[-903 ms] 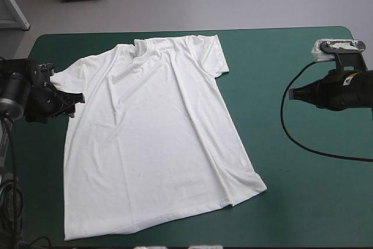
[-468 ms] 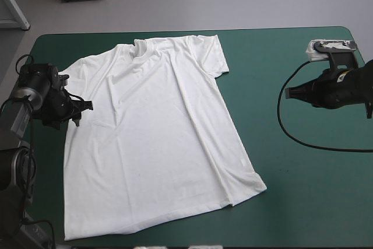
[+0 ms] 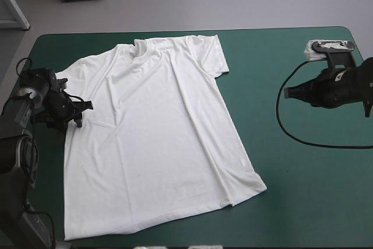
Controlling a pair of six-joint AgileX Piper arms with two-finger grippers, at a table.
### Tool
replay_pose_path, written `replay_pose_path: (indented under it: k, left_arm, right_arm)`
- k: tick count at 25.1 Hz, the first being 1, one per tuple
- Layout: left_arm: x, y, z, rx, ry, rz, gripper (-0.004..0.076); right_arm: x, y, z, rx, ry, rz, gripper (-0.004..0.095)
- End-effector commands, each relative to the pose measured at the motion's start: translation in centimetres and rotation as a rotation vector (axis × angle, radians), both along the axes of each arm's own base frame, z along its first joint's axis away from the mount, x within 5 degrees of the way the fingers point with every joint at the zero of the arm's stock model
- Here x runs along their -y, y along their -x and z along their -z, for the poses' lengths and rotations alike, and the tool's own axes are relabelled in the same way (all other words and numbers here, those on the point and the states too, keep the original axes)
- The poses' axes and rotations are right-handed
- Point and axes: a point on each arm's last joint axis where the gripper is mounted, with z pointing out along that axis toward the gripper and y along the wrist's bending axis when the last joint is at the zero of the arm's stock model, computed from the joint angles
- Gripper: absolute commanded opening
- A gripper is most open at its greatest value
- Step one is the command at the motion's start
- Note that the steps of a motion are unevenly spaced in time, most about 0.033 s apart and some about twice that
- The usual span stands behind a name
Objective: Fold the cloth
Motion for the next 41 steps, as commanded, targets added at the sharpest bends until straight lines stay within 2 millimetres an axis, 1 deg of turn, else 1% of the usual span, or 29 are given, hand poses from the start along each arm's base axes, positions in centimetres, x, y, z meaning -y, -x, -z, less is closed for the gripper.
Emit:
replay_pose_path:
  k: [1,2,3,5,6,8,9,11,12,15,16,17,20,22,26,27,28,29,30,31,32,33,34,35,36,38,41]
  left_arm:
    - [-0.1,-0.5,-0.7,0.055,-0.009,0.024,0.0347]
    - [-0.1,-0.6,-0.4,0.048,-0.001,0.026,0.029]
    - [-0.1,-0.6,-0.2,0.041,-0.005,0.018,0.0207]
    - [-0.3,-0.7,-0.1,0.035,-0.018,0.015,0.0018]
    - [-0.3,-0.7,0.0,0.033,-0.026,0.019,-0.0002]
    - [-0.6,-0.7,0.0,0.039,-0.045,0.018,-0.0008]
    - [-0.6,-0.7,-0.1,0.045,-0.048,0.008,-0.0009]
    - [-0.6,-0.8,-0.1,0.049,-0.05,0.009,-0.0009]
    - [-0.6,-0.8,-0.1,0.05,-0.048,0.008,-0.0009]
    - [-0.6,-0.8,-0.1,0.053,-0.045,0.006,-0.0009]
    - [-0.6,-0.8,-0.1,0.054,-0.042,0.005,-0.0009]
    - [-0.5,-0.8,-0.1,0.057,-0.039,0.004,-0.0009]
    - [-0.5,-0.9,-0.1,0.057,-0.035,0.002,-0.0009]
    - [-0.5,-0.9,-0.1,0.058,-0.032,0.0,-0.0009]
    - [-0.3,-0.9,-0.1,0.063,-0.011,-0.009,-0.0009]
    - [-0.3,-1.0,-0.1,0.072,-0.01,-0.01,-0.0009]
    - [-0.3,-1.0,-0.1,0.074,-0.011,-0.01,-0.0009]
    - [-0.3,-1.0,-0.1,0.077,-0.011,-0.01,-0.0009]
    - [-0.3,-1.0,-0.1,0.079,-0.011,-0.01,-0.0009]
    - [-0.3,-1.1,-0.1,0.081,-0.011,-0.011,-0.0009]
    - [-0.3,-1.1,-0.1,0.081,-0.011,-0.011,-0.0009]
    - [-0.3,-1.1,-0.1,0.082,-0.008,-0.012,-0.0009]
    - [-0.3,-1.1,-0.1,0.083,-0.008,-0.012,-0.0009]
    - [-0.2,-1.2,-0.1,0.091,-0.004,-0.014,-0.0009]
    - [-0.2,-1.2,-0.1,0.098,0.001,-0.017,-0.0009]
    - [-0.1,-1.3,-0.1,0.105,0.012,-0.023,-0.0009]
    - [0.0,-1.3,-0.1,0.113,0.022,-0.024,-0.0009]
  right_arm:
    - [-0.1,0.5,-1.4,0.075,-0.004,-0.008,-0.0004]
    - [-0.1,0.4,-1.4,0.077,-0.004,-0.007,-0.0004]
    - [-0.1,0.2,-1.3,0.072,-0.004,-0.007,-0.0003]
    - [-0.1,-0.4,-0.8,0.054,-0.003,-0.007,-0.0002]
    - [-0.1,-0.7,-0.5,0.043,-0.006,-0.01,0.0004]
    - [-0.4,-1.8,0.0,0.038,-0.024,-0.02,0.0048]
    - [-0.6,-2.4,0.3,0.047,-0.044,-0.027,0.0091]
    - [-1.3,-3.8,0.7,0.068,-0.078,-0.05,0.0201]
    - [-1.7,-4.6,0.9,0.076,-0.083,-0.062,0.0278]
    - [-3.7,-6.4,1.4,0.067,-0.088,-0.118,0.0511]
    - [-4.6,-7.1,1.7,0.052,-0.085,-0.143,0.0556]
    - [-6.2,-8.2,2.2,0.03,-0.059,-0.189,0.0572]
    - [-8.3,-10.1,2.8,0.024,0.012,-0.213,0.0535]
    - [-9.6,-11.4,3.2,0.025,0.011,-0.232,0.0512]
    - [-10.8,-14.1,4.4,-0.002,0.012,-0.234,0.0513]
    - [-11.2,-15.3,5.4,-0.043,0.019,-0.235,0.0513]
    - [-11.4,-15.7,5.8,-0.059,0.021,-0.236,0.0512]
    - [-12.0,-16.5,6.6,-0.078,0.016,-0.244,0.0513]
    - [-12.3,-16.8,6.9,-0.082,0.015,-0.248,0.0513]
    - [-13.4,-16.9,7.4,-0.086,0.018,-0.274,0.0513]
    - [-14.1,-16.8,7.6,-0.086,0.021,-0.289,0.0513]
    - [-15.4,-16.8,8.3,-0.091,0.034,-0.315,0.0513]
    - [-15.9,-16.9,8.8,-0.1,0.039,-0.324,0.0513]
    - [-17.0,-17.0,9.9,-0.112,0.043,-0.345,0.0513]
    - [-17.7,-17.2,10.7,-0.119,0.05,-0.356,0.0512]
    - [-18.4,-17.7,11.8,-0.129,0.071,-0.357,0.0511]
    - [-18.8,-18.6,12.7,-0.134,0.074,-0.352,0.0511]
